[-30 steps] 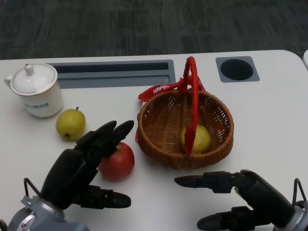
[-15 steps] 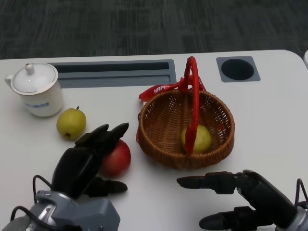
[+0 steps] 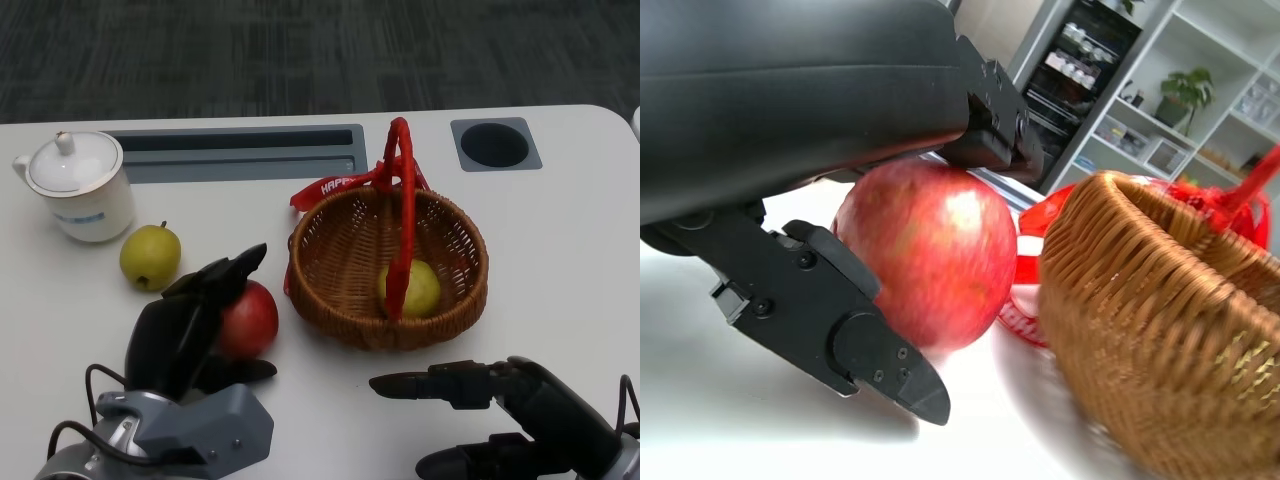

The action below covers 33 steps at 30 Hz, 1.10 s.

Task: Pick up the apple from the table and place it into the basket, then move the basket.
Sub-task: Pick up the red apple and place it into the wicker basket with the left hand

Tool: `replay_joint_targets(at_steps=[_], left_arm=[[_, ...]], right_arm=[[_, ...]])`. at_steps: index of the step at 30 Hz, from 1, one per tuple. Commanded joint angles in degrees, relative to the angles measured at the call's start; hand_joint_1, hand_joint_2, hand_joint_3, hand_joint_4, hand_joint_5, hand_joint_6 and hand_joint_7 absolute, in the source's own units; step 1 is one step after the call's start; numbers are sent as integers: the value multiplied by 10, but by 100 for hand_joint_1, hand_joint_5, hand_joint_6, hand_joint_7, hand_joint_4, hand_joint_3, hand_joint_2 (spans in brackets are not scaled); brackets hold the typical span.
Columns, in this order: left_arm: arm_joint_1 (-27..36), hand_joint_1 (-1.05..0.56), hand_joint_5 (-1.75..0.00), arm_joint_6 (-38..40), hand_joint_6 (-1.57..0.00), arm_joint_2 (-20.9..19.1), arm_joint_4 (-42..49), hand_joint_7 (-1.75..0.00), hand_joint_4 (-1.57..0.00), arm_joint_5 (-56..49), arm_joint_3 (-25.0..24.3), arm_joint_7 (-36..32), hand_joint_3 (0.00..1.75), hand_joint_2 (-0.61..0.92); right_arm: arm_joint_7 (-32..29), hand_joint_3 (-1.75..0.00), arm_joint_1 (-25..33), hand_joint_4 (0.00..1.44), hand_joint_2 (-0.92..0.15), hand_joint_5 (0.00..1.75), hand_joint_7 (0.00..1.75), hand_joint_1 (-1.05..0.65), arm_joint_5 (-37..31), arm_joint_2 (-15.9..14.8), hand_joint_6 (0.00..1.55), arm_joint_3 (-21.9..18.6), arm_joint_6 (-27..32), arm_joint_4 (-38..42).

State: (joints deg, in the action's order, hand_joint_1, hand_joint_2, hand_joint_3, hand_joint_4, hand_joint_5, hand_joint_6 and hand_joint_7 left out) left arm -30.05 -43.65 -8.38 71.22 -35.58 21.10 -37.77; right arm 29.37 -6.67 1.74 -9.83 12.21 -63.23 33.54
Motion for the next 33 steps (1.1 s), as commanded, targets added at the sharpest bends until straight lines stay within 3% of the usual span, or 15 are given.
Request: replay_joint_targets(at_steps=[1,13,24,29,33], left_arm=[[25,4,-10,-14,-98,7,8,-8,-111,20,-3,33,1,77],[50,7,-5,-64,-108,9,-49,-4,-120,54,-45,-54,0,81],[45,2,-4,-55,-112,-49,-111,-2,-123,-9,-43,-157,0,77],[58,0,-3,-63,-112,-72,-168,-2,-123,-18,-55,-175,0,76],[74,-6,-2,-77,-111,-81,-239,-1,-123,-5,-68,-151,1,78]], right_arm=[[-5,-1,5,80,-91,1,0,-41,1,-11,71,-3,5,-9],[-6,-2,1,81,-92,0,1,-41,-2,-10,72,-4,10,-6],[-10,-4,-5,82,-92,1,0,-41,-6,-8,72,-4,3,1],[-11,-4,-7,82,-92,1,0,-41,-6,-8,73,-3,2,2],[-11,-4,-8,82,-92,0,0,-41,-8,-7,73,-2,2,4]])
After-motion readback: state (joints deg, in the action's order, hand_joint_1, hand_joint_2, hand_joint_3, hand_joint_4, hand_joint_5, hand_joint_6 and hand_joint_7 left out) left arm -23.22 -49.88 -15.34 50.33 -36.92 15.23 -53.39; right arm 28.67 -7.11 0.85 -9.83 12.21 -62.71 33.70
